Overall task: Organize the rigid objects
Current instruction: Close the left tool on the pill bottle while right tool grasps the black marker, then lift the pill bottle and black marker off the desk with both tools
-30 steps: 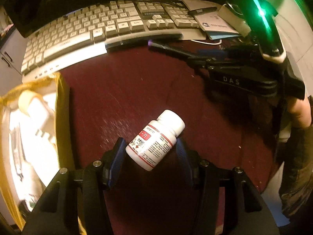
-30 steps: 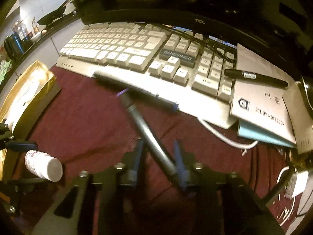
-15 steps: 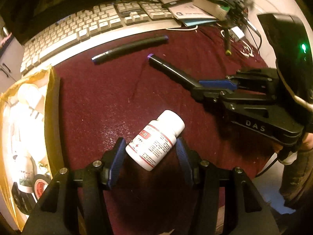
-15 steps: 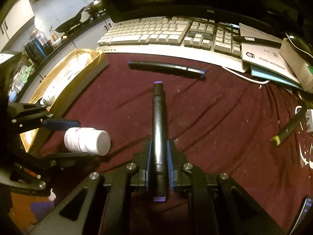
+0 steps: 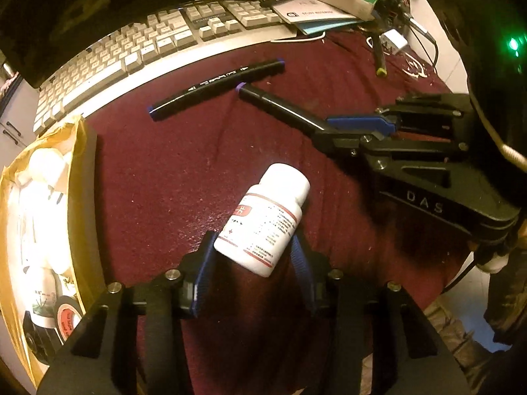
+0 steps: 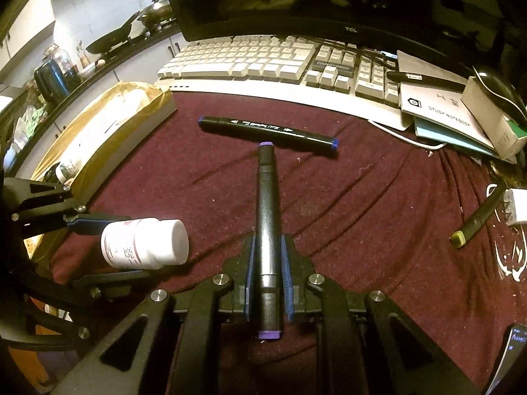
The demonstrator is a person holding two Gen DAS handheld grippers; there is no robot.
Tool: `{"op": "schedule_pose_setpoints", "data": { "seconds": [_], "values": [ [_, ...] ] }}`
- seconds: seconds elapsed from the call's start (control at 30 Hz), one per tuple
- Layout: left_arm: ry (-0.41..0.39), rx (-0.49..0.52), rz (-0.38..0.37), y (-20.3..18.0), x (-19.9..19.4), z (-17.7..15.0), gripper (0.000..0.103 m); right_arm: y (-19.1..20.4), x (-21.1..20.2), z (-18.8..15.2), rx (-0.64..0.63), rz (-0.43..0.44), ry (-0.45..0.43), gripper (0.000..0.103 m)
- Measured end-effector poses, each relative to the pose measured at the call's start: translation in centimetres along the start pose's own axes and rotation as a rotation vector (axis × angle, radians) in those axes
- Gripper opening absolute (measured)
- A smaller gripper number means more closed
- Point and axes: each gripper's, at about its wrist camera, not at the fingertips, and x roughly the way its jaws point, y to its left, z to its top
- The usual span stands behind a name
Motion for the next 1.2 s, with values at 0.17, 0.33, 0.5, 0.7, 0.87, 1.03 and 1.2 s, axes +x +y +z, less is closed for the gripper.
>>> {"op": "schedule_pose_setpoints", "data": {
  "seconds": [0.17, 0.33, 0.5, 0.7, 0.87, 1.03, 1.2],
  "values": [
    [-0.020, -0.032, -0.023, 0.1, -0.2, 0.0, 0.041, -0.2, -0.2, -0.1, 0.020, 0.009, -0.014, 0.013],
    [0.008, -0.002, -0.032, -0.4, 0.0, -0.4, 0.040, -0.1, -0.1, -0.1, 0.014, 0.014, -0.010, 0.013],
    [0.019, 0.012, -0.023, -0.6, 0.0, -0.3, 0.048, 0.0, 0.0, -0.1, 0.017, 0.016, -0.011, 0.013],
    [0.010, 0.047, 0.000, -0.9, -0.4, 0.3, 0.052, -0.1, 0.0, -0.2, 0.019, 0.019, -0.011, 0.013],
    [0.031, 0.086, 0.014, -1.5, 0.4, 0.9, 0.052, -0.1, -0.1, -0.2, 0.021, 0.020, -0.012, 0.013],
    [0.014, 0.069, -0.032, -1.6, 0.6, 1.2, 0.046, -0.2, -0.1, -0.2, 0.021, 0.021, -0.012, 0.013],
    [-0.008, 0.034, -0.041, -1.3, 0.5, 0.9, 0.040, -0.2, -0.2, -0.2, 0.024, 0.023, -0.018, 0.013]
  ]
}}
